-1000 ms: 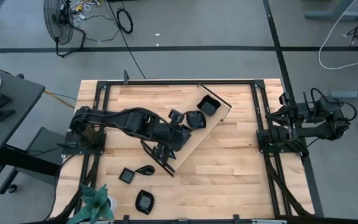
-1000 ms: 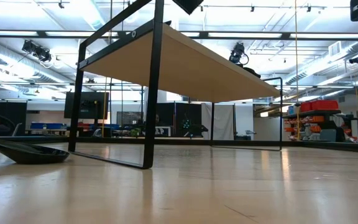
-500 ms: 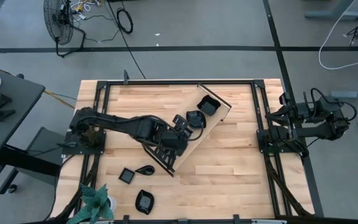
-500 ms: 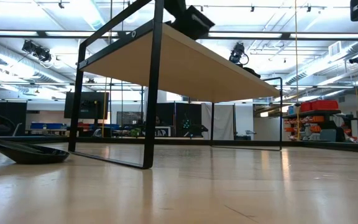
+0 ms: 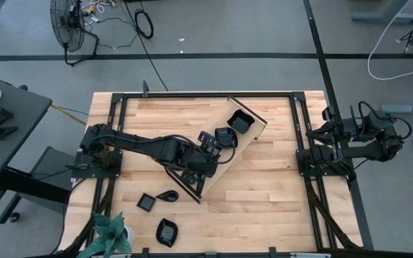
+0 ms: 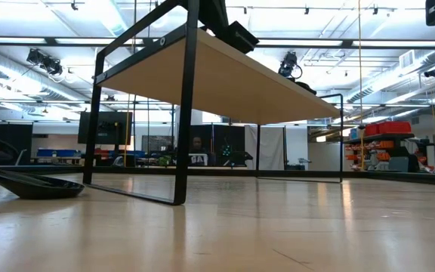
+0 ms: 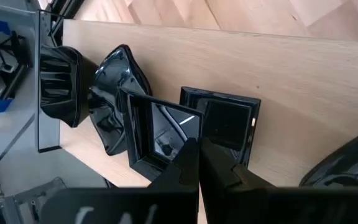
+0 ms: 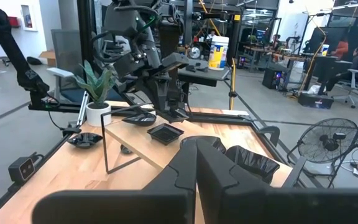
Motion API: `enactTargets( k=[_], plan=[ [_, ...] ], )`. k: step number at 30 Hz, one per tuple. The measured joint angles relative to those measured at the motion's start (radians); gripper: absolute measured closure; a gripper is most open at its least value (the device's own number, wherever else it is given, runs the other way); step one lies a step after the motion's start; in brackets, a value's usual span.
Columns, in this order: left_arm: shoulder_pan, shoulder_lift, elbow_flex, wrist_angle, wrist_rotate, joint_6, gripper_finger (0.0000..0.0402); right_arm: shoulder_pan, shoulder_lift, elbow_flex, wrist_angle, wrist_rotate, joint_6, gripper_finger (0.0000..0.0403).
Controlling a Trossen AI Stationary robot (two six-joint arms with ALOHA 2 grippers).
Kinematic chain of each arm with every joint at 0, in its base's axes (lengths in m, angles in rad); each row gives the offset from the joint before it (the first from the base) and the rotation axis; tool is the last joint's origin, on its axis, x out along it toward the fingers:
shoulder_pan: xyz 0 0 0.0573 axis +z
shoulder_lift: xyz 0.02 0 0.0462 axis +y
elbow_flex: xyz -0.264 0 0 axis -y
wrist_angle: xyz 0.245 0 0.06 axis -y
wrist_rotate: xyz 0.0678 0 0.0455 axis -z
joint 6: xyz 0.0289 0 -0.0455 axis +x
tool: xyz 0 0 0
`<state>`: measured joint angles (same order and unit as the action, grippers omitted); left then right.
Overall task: Pick & Place Mini shaped plates
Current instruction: Stack the black square shaped plate on top of the black square shaped plate on the shelf
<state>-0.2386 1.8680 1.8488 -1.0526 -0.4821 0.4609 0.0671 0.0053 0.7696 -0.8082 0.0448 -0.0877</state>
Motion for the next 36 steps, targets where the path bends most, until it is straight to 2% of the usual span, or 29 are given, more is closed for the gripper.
enactTargets(
  k=[9,36],
  plan=[
    [-0.016,0.0,-0.056,0.025,-0.05,0.023,0.0401,0.0,0.0,0.0,0.0,0.0,0.0,0.0392],
    [-0.04,0.0,-0.057,0.032,-0.059,0.022,0.0401,0.0,0.0,0.0,0.0,0.0,0.0,0.0392]
  ],
)
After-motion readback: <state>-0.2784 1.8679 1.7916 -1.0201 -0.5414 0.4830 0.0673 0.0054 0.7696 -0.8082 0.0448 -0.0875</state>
